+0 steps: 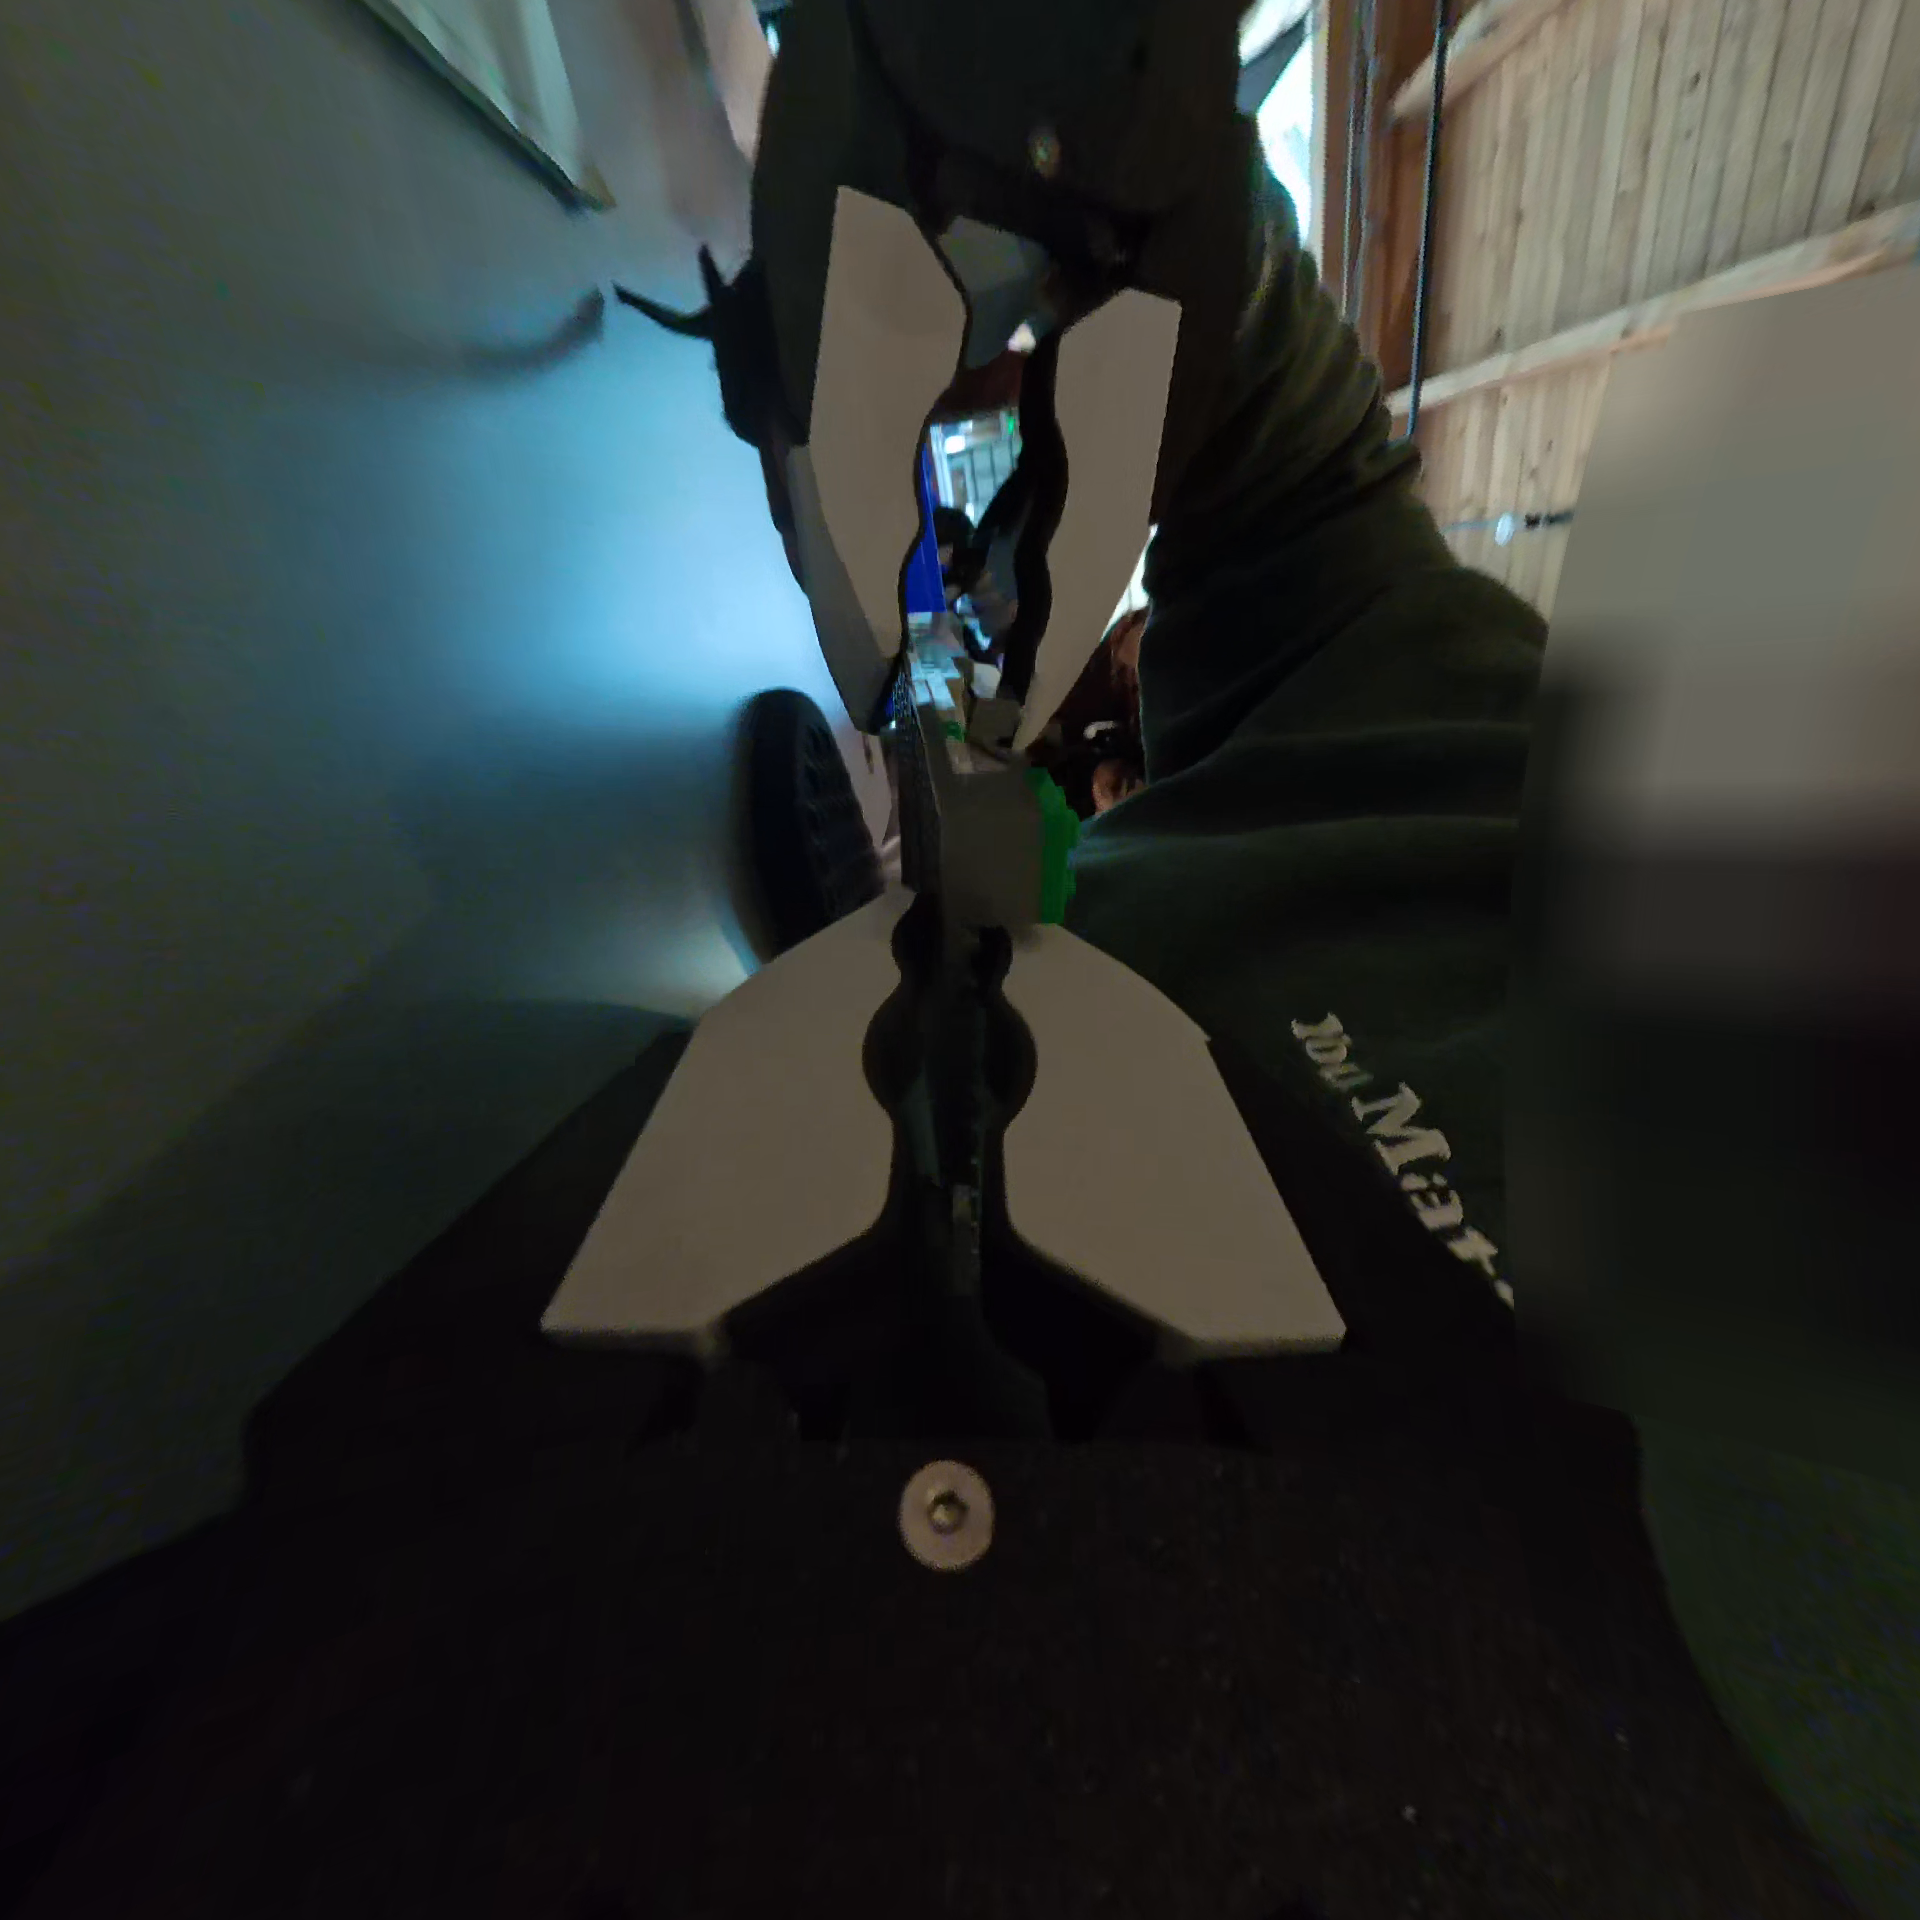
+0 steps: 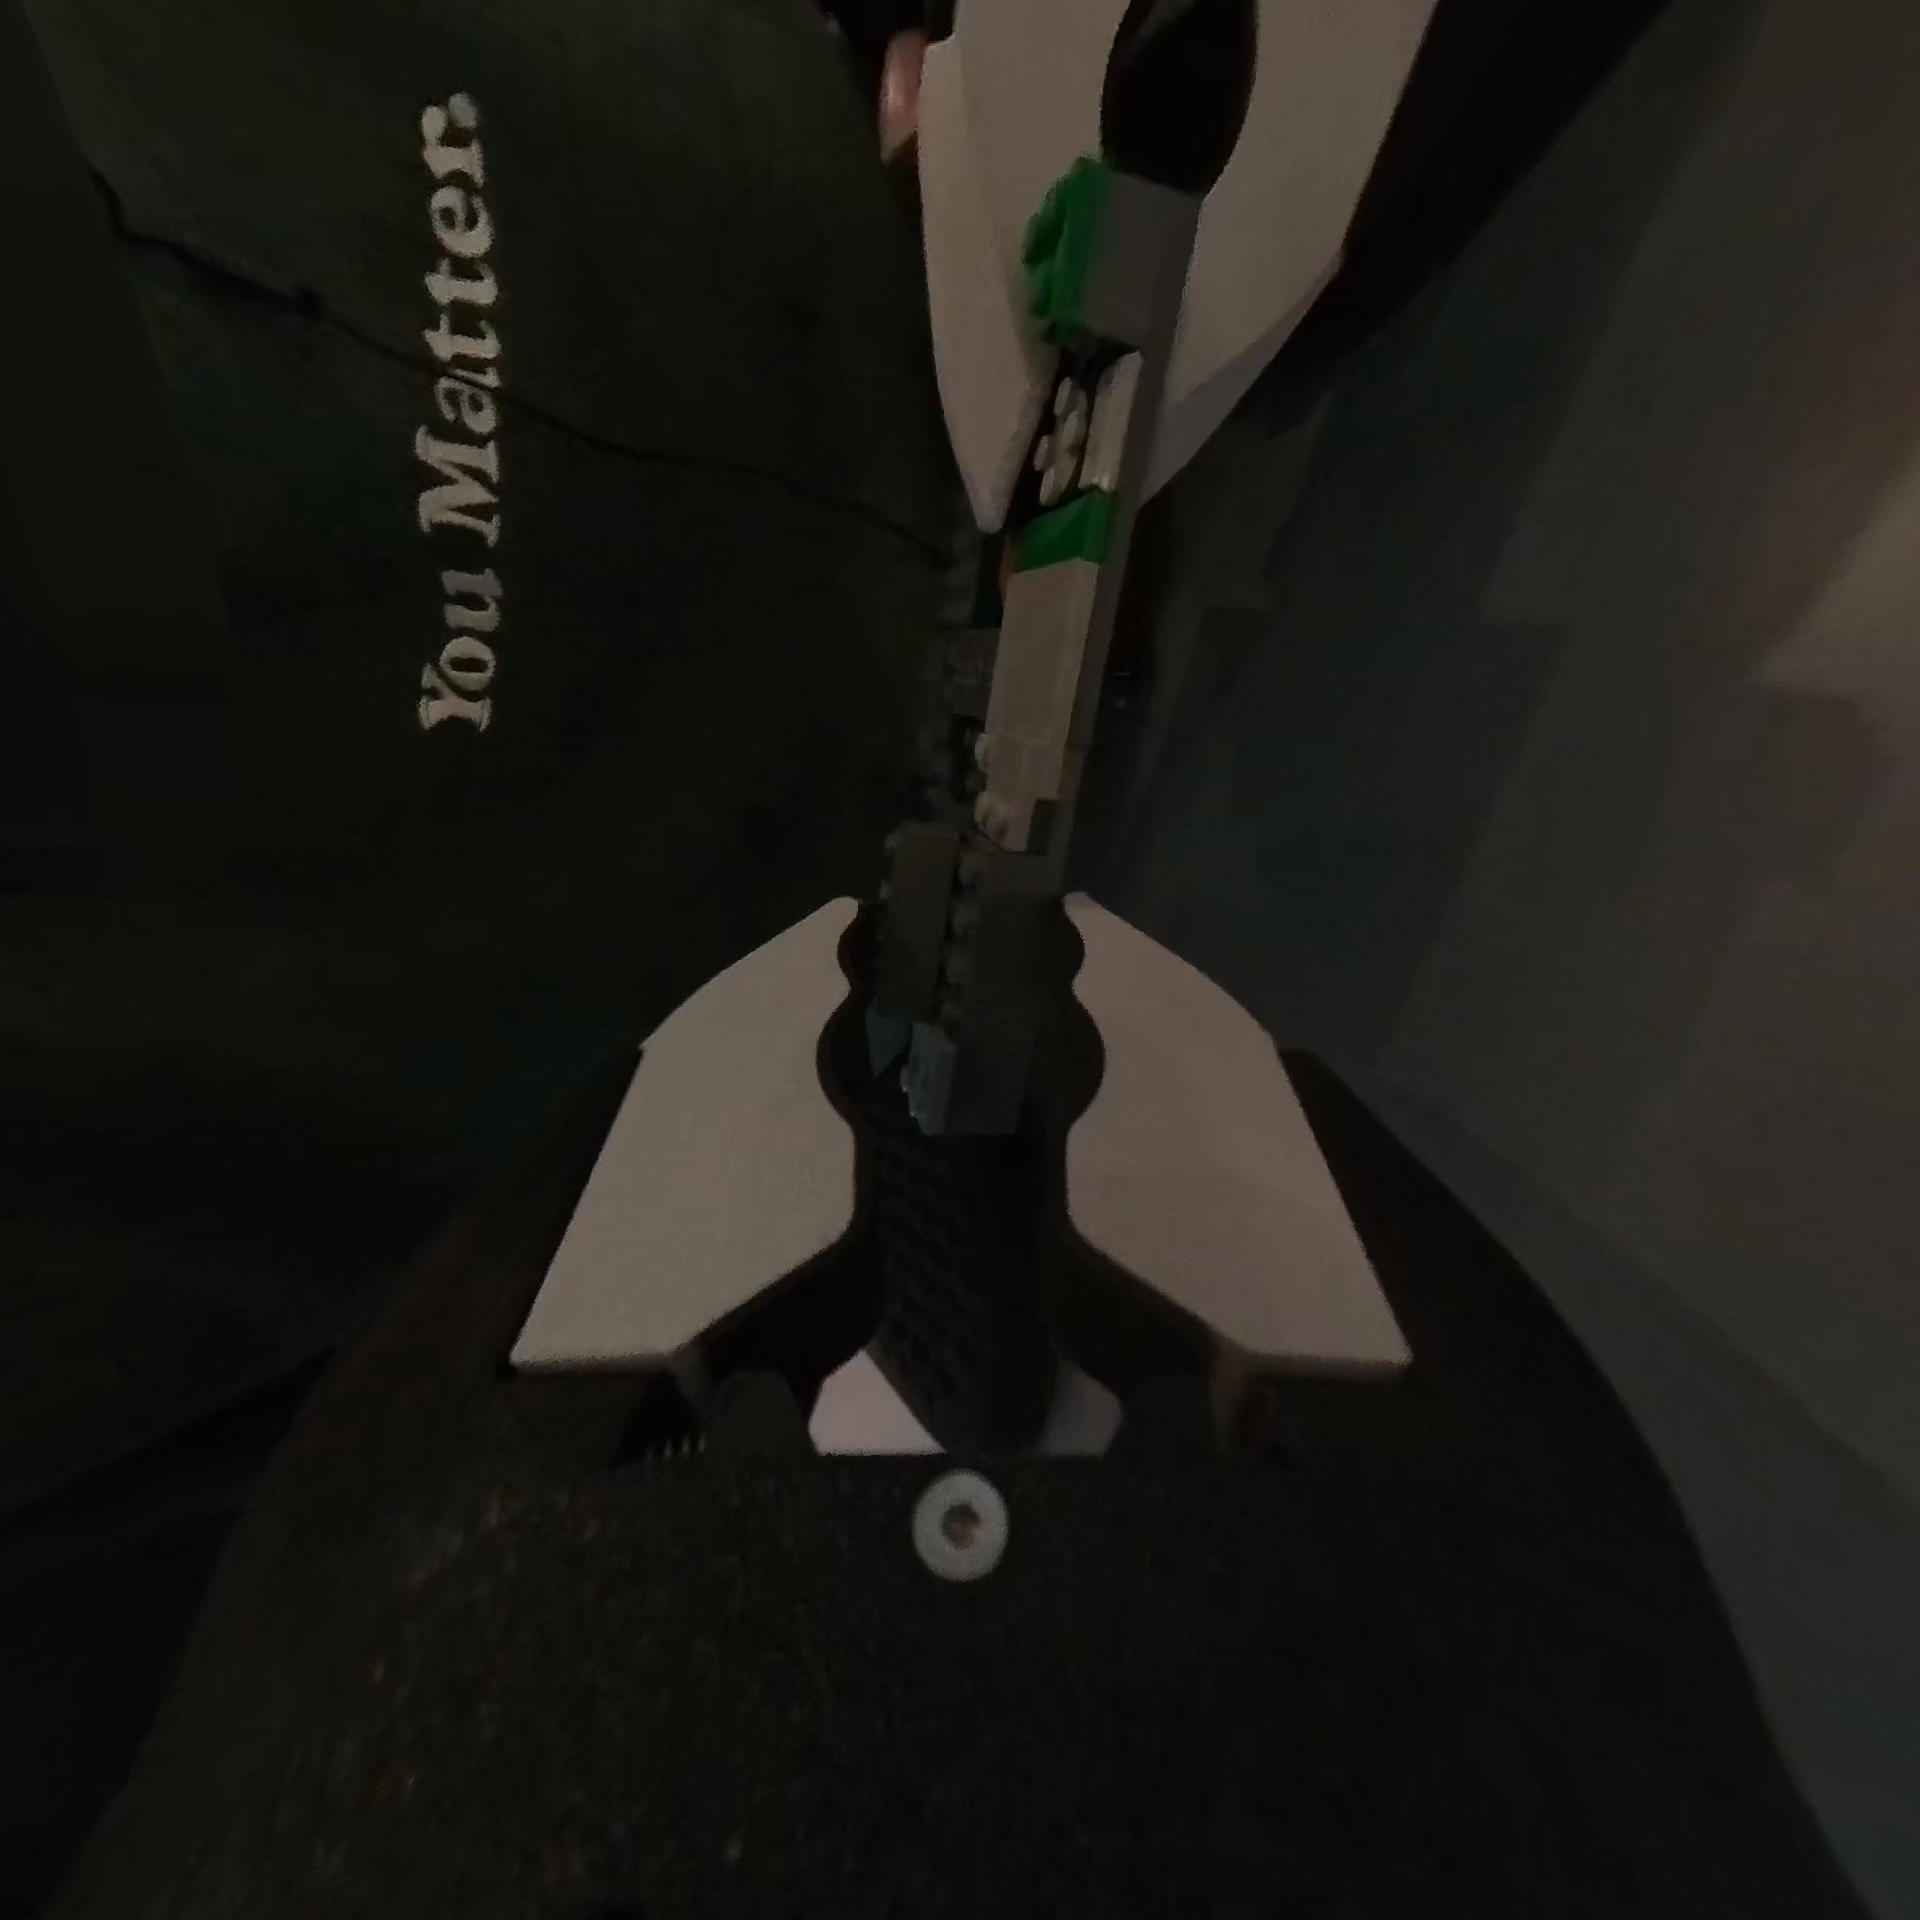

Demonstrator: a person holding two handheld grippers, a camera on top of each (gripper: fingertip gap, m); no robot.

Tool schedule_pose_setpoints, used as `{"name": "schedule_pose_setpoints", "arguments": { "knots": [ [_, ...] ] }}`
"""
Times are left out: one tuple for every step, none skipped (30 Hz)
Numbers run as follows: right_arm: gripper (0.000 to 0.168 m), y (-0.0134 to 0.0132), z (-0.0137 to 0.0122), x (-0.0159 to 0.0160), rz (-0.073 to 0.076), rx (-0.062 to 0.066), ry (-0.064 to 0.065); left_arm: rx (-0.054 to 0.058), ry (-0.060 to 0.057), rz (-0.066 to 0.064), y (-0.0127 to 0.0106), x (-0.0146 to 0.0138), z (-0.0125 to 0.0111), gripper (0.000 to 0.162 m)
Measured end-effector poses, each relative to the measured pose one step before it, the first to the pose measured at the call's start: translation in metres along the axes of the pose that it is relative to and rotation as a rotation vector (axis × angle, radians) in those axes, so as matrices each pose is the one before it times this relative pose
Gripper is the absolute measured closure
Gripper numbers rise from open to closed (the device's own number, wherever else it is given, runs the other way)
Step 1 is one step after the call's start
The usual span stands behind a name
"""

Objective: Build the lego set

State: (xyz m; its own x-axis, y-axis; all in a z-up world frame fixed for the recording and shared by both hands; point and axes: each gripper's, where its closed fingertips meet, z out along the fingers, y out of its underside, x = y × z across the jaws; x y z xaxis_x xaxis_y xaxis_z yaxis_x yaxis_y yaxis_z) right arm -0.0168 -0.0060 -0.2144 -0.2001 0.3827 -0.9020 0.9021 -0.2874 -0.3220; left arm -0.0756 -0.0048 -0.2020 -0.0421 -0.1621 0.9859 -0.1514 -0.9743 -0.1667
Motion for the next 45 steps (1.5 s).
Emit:
{"name": "schedule_pose_setpoints", "arguments": {
  "knots": [
    [0.137, 0.00123, 0.00151, -0.00027, 0.0013, -0.0034, -0.0068, -0.0066, -0.0025, 0.0081, 0.00060, 0.00067, 0.00006, 0.154],
    [0.137, 0.00088, 0.00138, -0.00132, 0.0035, -0.0014, -0.0147, -0.0084, -0.0043, 0.0087, 0.00070, -0.00014, -0.00002, 0.154],
    [0.140, 0.00072, 0.00143, -0.00119, 0.0058, -0.0019, -0.0155, -0.0119, -0.0038, 0.0116, 0.00123, 0.00004, 0.00005, 0.154],
    [0.140, 0.00098, 0.00156, 0.00050, 0.0016, -0.0034, -0.0034, -0.0104, -0.0001, 0.0077, 0.00089, 0.00097, 0.00004, 0.154],
    [0.140, 0.00090, 0.00176, 0.00113, -0.0031, -0.0034, 0.0040, -0.0106, -0.0028, 0.0061, 0.00095, 0.00044, 0.00002, 0.153],
    [0.140, 0.00048, 0.00196, 0.00101, -0.0053, -0.0005, 0.0069, -0.0052, -0.0044, 0.0025, 0.00053, -0.00017, -0.00028, 0.153],
    [0.140, -0.00004, 0.00183, 0.00003, -0.0030, 0.0051, 0.0011, -0.0001, 0.0018, -0.0036, 0.00034, 0.00024, -0.00077, 0.153],
    [0.140, -0.00038, 0.00156, -0.00015, -0.0026, 0.0092, 0.0008, -0.0014, 0.0066, -0.0066, 0.00092, 0.00077, -0.00058, 0.153],
    [0.140, -0.00021, 0.00118, 0.00055, -0.0015, 0.0104, 0.0050, 0.0009, -0.0006, -0.0025, 0.00083, 0.00009, -0.00045, 0.153],
    [0.141, -0.00006, 0.00156, 0.00062, 0.0011, 0.0095, 0.0047, 0.0019, -0.0026, -0.0015, 0.00086, -0.00042, -0.00046, 0.153],
    [0.141, 0.00043, 0.00215, 0.00079, 0.0046, 0.0061, 0.0048, 0.0024, 0.0005, -0.0054, 0.00072, -0.00036, -0.00047, 0.152],
    [0.141, 0.00091, 0.00293, 0.00097, 0.0060, 0.0042, 0.0055, 0.0035, -0.0026, -0.0060, 0.00058, -0.00093, -0.00029, 0.153],
    [0.141, 0.00116, 0.00316, 0.00042, 0.0072, 0.0056, 0.0009, -0.0003, -0.0028, -0.0037, 0.00117, -0.00101, -0.00013, 0.152],
    [0.141, 0.00122, 0.00303, -0.00054, 0.0090, 0.0070, -0.0054, 0.0004, 0.0014, -0.0072, 0.00133, -0.00027, 0.00018, 0.153],
    [0.141, 0.00095, 0.00238, -0.00062, 0.0065, 0.0087, -0.0062, -0.0026, 0.0047, -0.0062, 0.00198, 0.00023, 0.00063, 0.152],
    [0.141, 0.00056, 0.00136, -0.00014, 0.0020, 0.0112, -0.0020, 0.0013, 0.0008, -0.0044, 0.00136, -0.00043, 0.00038, 0.152],
    [0.141, -0.00009, 0.00070, -0.00032, -0.0024, 0.0122, 0.0006, 0.0020, 0.0018, -0.0046, 0.00090, -0.00066, 0.00003, 0.152],
    [0.141, -0.00019, 0.00026, -0.00030, -0.0073, 0.0106, 0.0042, 0.0051, 0.0021, -0.0056, 0.00014, -0.00052, -0.00013, 0.152],
    [0.140, -0.00041, -0.00008, -0.00057, -0.0080, 0.0089, 0.0045, 0.0046, -0.0020, -0.0001, -0.00006, -0.00057, -0.00008, 0.153],
    [0.140, -0.00041, -0.00026, -0.00075, -0.0050, 0.0085, 0.0035, 0.0029, -0.0022, 0.0031, 0.00014, 0.00019, 0.00013, 0.153],
    [0.140, -0.00047, -0.00016, -0.00086, -0.0022, 0.0080, 0.0025, 0.0057, -0.0033, 0.0045, -0.00023, 0.00034, 0.00002, 0.153],
    [0.140, -0.00022, 0.00005, -0.00098, -0.0021, 0.0059, 0.0015, 0.0023, 0.0012, 0.0016, 0.00014, 0.00072, -0.00004, 0.153],
    [0.140, 0.00040, 0.00043, -0.00044, -0.0027, 0.0008, 0.0050, 0.0031, 0.0037, -0.0024, 0.00012, 0.00063, 0.00021, 0.153],
    [0.140, 0.00091, 0.00080, -0.00002, -0.0026, -0.0028, 0.0073, 0.0001, 0.0022, -0.0007, 0.00063, 0.00024, 0.00052, 0.153],
    [0.140, 0.00098, 0.00100, -0.00014, -0.0013, -0.0029, 0.0052, -0.0006, 0.0018, -0.0001, 0.00057, 0.00042, 0.00046, 0.153],
    [0.140, 0.00092, 0.00105, -0.00017, 0.0010, -0.0011, 0.0024, 0.0006, 0.0018, 0.0004, 0.00050, 0.00050, 0.00056, 0.153],
    [0.140, 0.00062, 0.00103, -0.00033, 0.0043, 0.0018, 0.0001, 0.0008, 0.0010, -0.0019, 0.00044, 0.00025, 0.00046, 0.152],
    [0.140, 0.00049, 0.00109, -0.00033, 0.0031, 0.0047, -0.0001, 0.0003, 0.0003, -0.0028, 0.00060, -0.00017, 0.00022, 0.153],
    [0.140, 0.00036, 0.00092, -0.00021, 0.0005, 0.0060, 0.0014, 0.0012, -0.0005, -0.0031, 0.00062, -0.00033, 0.00020, 0.153],
    [0.140, 0.00036, 0.00097, -0.00050, -0.0004, 0.0061, -0.0003, -0.0005, -0.0018, -0.0012, 0.00101, -0.00061, 0.00021, 0.153],
    [0.139, 0.00010, 0.00086, -0.00070, -0.0006, 0.0059, -0.0022, 0.0003, 0.0007, -0.0024, 0.00082, -0.00021, 0.00025, 0.153],
    [0.139, -0.00014, 0.00100, -0.00050, -0.0013, 0.0065, -0.0012, 0.0004, -0.0010, -0.0013, 0.00080, -0.00051, 0.00026, 0.153],
    [0.138, -0.00040, 0.00099, -0.00053, -0.0015, 0.0072, -0.0013, 0.0029, -0.0031, -0.0006, 0.00016, -0.00099, -0.00002, 0.154],
    [0.137, -0.00084, 0.00099, -0.00096, -0.0010, 0.0078, -0.0047, 0.0013, 0.0006, -0.0017, 0.00022, -0.00056, 0.00024, 0.154],
    [0.137, -0.00100, 0.00120, -0.00094, -0.0027, 0.0057, -0.0035, 0.0006, 0.0056, -0.0035, 0.00038, 0.00044, 0.00081, 0.154],
    [0.139, -0.00008, 0.00137, 0.00040, -0.0074, -0.0022, 0.0070, -0.0011, 0.0014, 0.0015, 0.00061, 0.00034, 0.00113, 0.154],
    [0.148, 0.00118, 0.00107, 0.00096, -0.0113, -0.0110, 0.0122, -0.0069, 0.0043, 0.0030, 0.00117, 0.00107, 0.00141, 0.155],
    [0.150, 0.00084, 0.00039, -0.00039, -0.0044, -0.0055, -0.0015, -0.0044, 0.0035, 0.0065, 0.00069, 0.00150, 0.00119, 0.154],
    [0.150, -0.00071, -0.00024, -0.00107, 0.0062, 0.0070, -0.0102, -0.0041, -0.0031, 0.0131, 0.00052, 0.00068, 0.00030, 0.154],
    [0.150, -0.00079, -0.00019, -0.00069, 0.0046, 0.0073, -0.0064, 0.0015, -0.0004, 0.0031, -0.00043, 0.00051, -0.00041, 0.154],
    [0.150, -0.00026, 0.00017, -0.00037, -0.0006, 0.0005, -0.0018, -0.0012, -0.0004, 0.0044, 0.00009, 0.00023, -0.00027, 0.154],
    [0.150, 0.00027, 0.00033, -0.00024, -0.0014, -0.0049, -0.0007, -0.0042, -0.0039, 0.0055, 0.00049, -0.00030, 0.00002, 0.154],
    [0.150, 0.00001, 0.00015, -0.00035, -0.0005, -0.0045, -0.0021, -0.0044, -0.0060, 0.0062, 0.00056, -0.00051, 0.00012, 0.155],
    [0.149, -0.00044, -0.00033, -0.00088, -0.0003, -0.0016, -0.0060, -0.0045, -0.0070, 0.0068, 0.00056, -0.00058, 0.00001, 0.155],
    [0.147, -0.00080, -0.00051, -0.00069, -0.0040, -0.0002, -0.0026, 0.0001, -0.0061, 0.0041, -0.00028, -0.00053, -0.00024, 0.155]
  ]
}}
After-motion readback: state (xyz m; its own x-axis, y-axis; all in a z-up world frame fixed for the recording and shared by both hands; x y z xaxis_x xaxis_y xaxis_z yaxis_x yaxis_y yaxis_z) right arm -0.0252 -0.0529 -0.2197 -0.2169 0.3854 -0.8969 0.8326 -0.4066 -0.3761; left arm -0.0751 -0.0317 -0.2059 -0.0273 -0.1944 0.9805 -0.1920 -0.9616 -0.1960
